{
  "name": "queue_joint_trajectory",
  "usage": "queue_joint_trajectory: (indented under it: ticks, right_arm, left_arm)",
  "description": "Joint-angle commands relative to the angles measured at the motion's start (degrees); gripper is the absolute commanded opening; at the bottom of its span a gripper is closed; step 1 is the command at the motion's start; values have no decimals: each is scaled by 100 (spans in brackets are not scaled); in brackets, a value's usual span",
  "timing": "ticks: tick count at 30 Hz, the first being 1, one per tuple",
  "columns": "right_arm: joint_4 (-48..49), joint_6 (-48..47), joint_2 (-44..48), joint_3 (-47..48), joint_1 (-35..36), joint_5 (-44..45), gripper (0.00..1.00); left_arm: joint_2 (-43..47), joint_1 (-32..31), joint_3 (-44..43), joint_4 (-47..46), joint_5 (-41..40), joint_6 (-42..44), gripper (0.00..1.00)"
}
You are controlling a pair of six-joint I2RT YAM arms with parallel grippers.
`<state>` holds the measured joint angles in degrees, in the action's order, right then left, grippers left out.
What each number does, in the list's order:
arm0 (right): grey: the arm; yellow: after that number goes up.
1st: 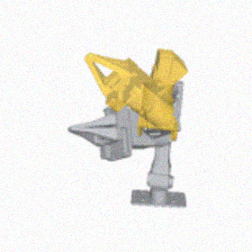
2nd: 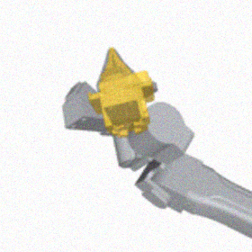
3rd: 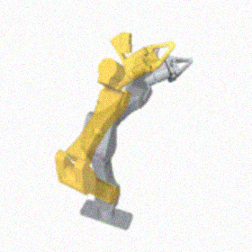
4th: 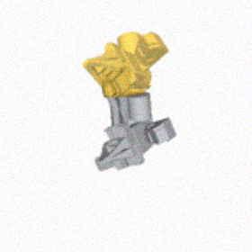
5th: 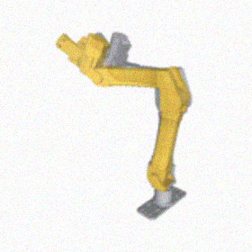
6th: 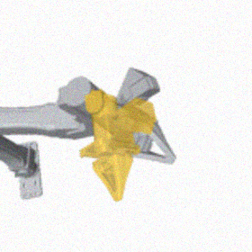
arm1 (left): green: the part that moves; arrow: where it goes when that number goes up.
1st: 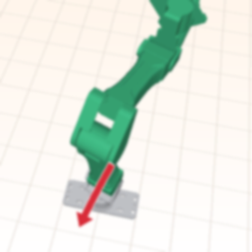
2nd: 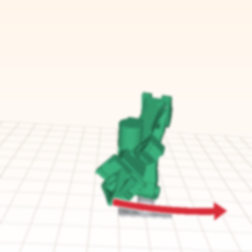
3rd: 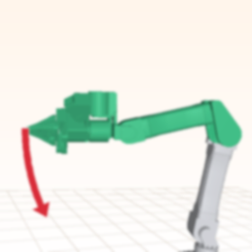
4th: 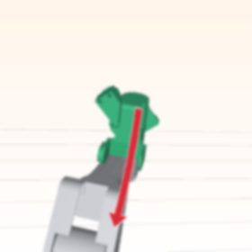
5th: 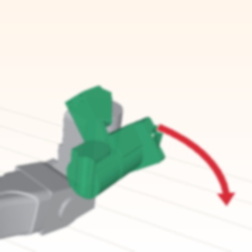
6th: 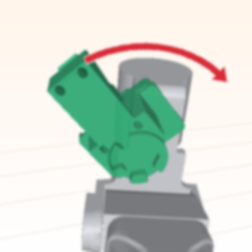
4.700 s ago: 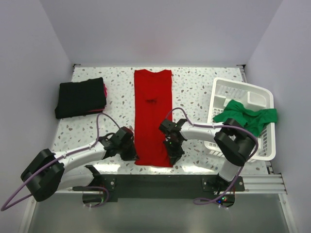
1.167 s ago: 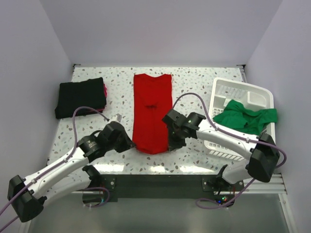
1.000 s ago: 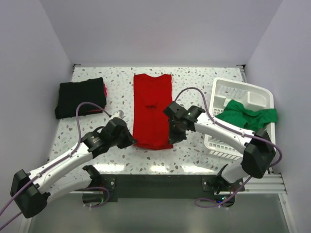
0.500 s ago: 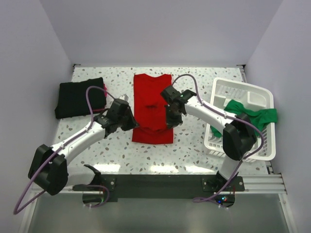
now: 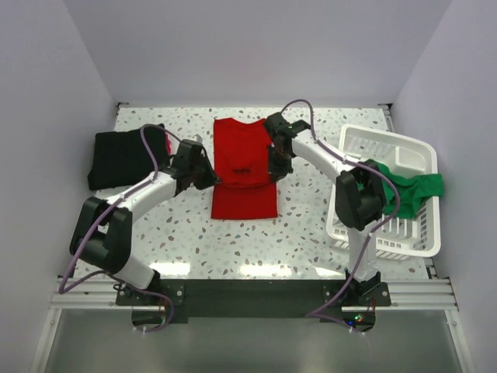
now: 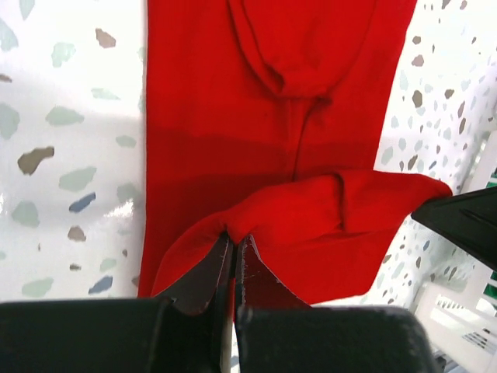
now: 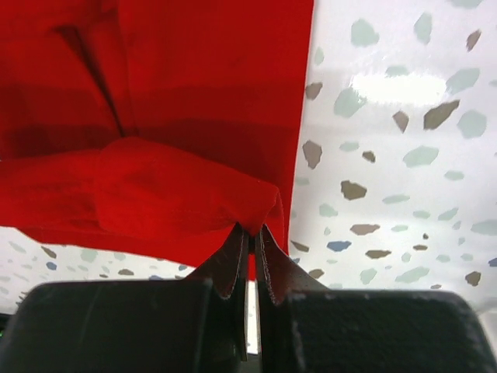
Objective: Fold and stack the t-shirts
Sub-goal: Fold the tshirt
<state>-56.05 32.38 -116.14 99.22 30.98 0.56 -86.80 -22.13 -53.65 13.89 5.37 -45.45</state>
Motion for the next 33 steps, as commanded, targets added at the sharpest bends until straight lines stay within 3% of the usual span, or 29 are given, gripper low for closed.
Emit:
queue_joint_trajectory:
  ticks: [1,16,27,28,29,30,32,33]
  right_arm:
    - [-178,-223,-189,466,-189,50,0]
    - [-591,-531,-1455,2127,-576,-293,0]
    - [-767,-610,-1877,2629,-637,-495,0]
    - [-776,-610,-1904,2698,-655,-539,2]
    - [-810,-636,-1904,2751,-655,-583,19]
    - [-820,-654,-1904,2804,-655,-679,29]
    - [-872,-689,-1852,2980,-655,-732,53]
    - [-864,-707,-1808,3024,-646,-750,57]
  left_arm:
    - [-257,139,-383,-641,157,-51,0]
    - [-1084,262,-1191,-361,-167,133,0]
    - [-1453,323,-1570,-45,-483,28,0]
    - [-1436,332,-1578,8,-519,-25,7]
    - [-1366,341,-1579,8,-719,-43,21]
    - [-1305,341,-1579,0,-817,-60,50]
    - [-1077,341,-1552,0,-1133,-60,71]
    - [-988,332,-1526,-9,-1213,-43,75]
